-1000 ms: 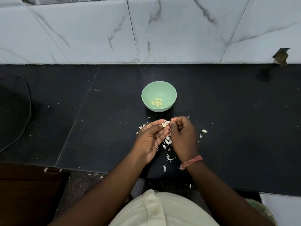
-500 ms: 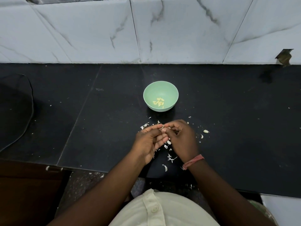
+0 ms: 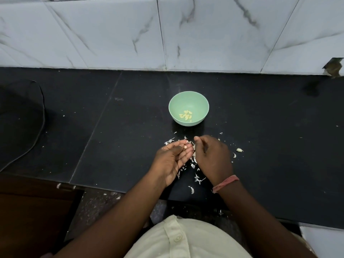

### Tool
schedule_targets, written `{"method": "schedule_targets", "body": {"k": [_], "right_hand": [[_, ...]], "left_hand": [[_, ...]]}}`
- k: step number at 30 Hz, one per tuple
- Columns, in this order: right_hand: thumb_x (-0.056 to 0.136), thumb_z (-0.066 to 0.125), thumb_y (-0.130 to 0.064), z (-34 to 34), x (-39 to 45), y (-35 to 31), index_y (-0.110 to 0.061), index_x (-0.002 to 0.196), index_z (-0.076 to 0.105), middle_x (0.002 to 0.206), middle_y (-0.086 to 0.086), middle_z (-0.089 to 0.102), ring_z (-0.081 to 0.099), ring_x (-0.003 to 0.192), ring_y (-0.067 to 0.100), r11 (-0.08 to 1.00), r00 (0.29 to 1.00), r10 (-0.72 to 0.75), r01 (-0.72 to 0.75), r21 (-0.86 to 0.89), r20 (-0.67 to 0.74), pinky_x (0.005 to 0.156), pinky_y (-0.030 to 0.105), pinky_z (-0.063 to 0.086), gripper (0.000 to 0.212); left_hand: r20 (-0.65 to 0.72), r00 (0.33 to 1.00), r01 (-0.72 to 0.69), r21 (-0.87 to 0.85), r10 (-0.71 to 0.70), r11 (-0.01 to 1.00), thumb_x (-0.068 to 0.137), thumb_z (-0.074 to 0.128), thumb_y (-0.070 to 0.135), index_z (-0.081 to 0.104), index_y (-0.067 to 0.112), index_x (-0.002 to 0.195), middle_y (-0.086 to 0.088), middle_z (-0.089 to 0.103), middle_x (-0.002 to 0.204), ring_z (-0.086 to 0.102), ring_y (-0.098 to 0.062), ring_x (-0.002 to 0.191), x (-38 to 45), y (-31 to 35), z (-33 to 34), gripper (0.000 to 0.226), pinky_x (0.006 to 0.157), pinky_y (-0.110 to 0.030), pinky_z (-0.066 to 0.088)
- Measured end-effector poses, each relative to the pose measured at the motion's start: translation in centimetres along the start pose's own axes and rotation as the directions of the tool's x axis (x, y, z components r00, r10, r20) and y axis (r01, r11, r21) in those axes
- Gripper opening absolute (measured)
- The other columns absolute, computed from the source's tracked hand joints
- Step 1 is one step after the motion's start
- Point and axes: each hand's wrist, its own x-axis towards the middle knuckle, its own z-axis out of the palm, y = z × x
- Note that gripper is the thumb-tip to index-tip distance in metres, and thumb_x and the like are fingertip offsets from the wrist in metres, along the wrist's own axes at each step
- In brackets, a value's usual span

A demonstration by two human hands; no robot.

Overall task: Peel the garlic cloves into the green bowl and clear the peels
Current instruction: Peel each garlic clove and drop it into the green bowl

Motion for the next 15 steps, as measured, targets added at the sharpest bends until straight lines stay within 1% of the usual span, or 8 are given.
{"method": "schedule_targets", "body": {"k": [1,2,3,6,8,10,12,15], "right_hand": [[0.098,0.06,-0.025,-0.1,0.1,-0.2,-0.023,0.067,0.05,0.056,-0.013,0.045,0.043,0.057,0.009,1.0,1.0,0.009,-0.01,-0.027,-0.029,0.058,0.027,0.026,0.032],[0.098,0.061,-0.027,-0.1,0.1,-0.1,-0.022,0.066,0.048,0.054,-0.012,0.043,0.042,0.055,0.011,0.999,0.999,0.022,-0.024,-0.047,-0.042,0.057,0.027,0.024,0.035],[0.097,0.062,-0.026,0.0,0.0,0.1,-0.018,0.067,0.052,0.056,-0.01,0.049,0.046,0.055,0.012,0.998,0.999,0.026,-0.028,-0.063,-0.026,0.057,0.027,0.025,0.033],[0.088,0.065,-0.006,0.5,-0.2,1.1,-0.014,0.087,0.067,0.081,-0.003,0.067,0.062,0.077,0.016,0.998,0.992,0.054,-0.053,-0.015,0.113,0.065,0.021,0.036,0.008],[0.081,0.058,0.008,0.4,-0.5,1.0,-0.013,0.099,0.068,0.093,0.001,0.069,0.064,0.087,0.019,1.0,0.989,-0.004,0.001,0.022,0.148,0.075,0.023,0.043,0.029],[0.079,0.051,0.012,0.4,-0.9,0.5,-0.014,0.114,0.067,0.106,0.004,0.068,0.066,0.096,0.019,0.998,0.988,-0.045,0.037,0.06,0.146,0.086,0.03,0.052,0.046],[0.084,0.052,0.01,0.3,-1.0,-0.2,-0.016,0.126,0.063,0.116,0.003,0.065,0.066,0.1,0.015,0.991,0.992,-0.03,0.014,0.13,0.122,0.091,0.033,0.055,0.05],[0.088,0.059,0.005,0.1,-1.0,-1.2,-0.021,0.127,0.062,0.109,-0.001,0.066,0.066,0.095,0.006,0.966,0.998,0.006,-0.024,0.256,0.07,0.09,0.03,0.056,0.047]], "left_hand": [[-0.004,1.0,-0.005,-0.005,0.005,1.0,0.098,0.055,-0.002,0.063,-0.011,0.117,-0.026,0.073,0.104,0.075,-0.026,0.09,0.0,0.0,0.1,0.023,0.08,-0.032,0.062],[-0.009,1.0,-0.01,-0.006,0.01,1.0,0.097,0.057,0.0,0.064,-0.008,0.116,-0.024,0.073,0.104,0.075,-0.025,0.09,-0.1,0.0,0.1,0.021,0.08,-0.032,0.062],[-0.014,1.0,-0.017,-0.004,0.017,1.0,0.096,0.059,0.001,0.065,-0.005,0.115,-0.023,0.074,0.104,0.075,-0.024,0.089,-0.2,0.0,0.1,0.02,0.079,-0.032,0.062],[-0.026,0.999,-0.045,-0.008,0.045,0.999,0.094,0.064,0.004,0.068,0.001,0.114,-0.019,0.074,0.107,0.075,-0.021,0.087,-0.3,0.0,0.2,0.021,0.08,-0.03,0.062],[-0.037,0.997,-0.065,-0.014,0.065,0.998,0.093,0.064,0.002,0.069,0.002,0.113,-0.018,0.075,0.107,0.074,-0.019,0.086,-0.3,-0.1,0.2,0.02,0.082,-0.028,0.061],[-0.045,0.996,-0.08,-0.034,0.078,0.996,0.091,0.065,-0.002,0.069,0.001,0.112,-0.018,0.075,0.107,0.074,-0.018,0.085,-0.4,-0.1,0.2,0.021,0.084,-0.027,0.059],[-0.038,0.996,-0.084,-0.062,0.082,0.995,0.09,0.066,-0.003,0.068,0.001,0.115,-0.019,0.074,0.108,0.073,-0.018,0.086,-0.4,0.0,0.2,0.026,0.085,-0.027,0.059],[-0.008,0.995,-0.096,-0.09,0.096,0.991,0.089,0.065,-0.004,0.066,0.001,0.12,-0.018,0.073,0.111,0.073,-0.019,0.087,-0.6,0.1,0.1,0.031,0.085,-0.026,0.058]]}}
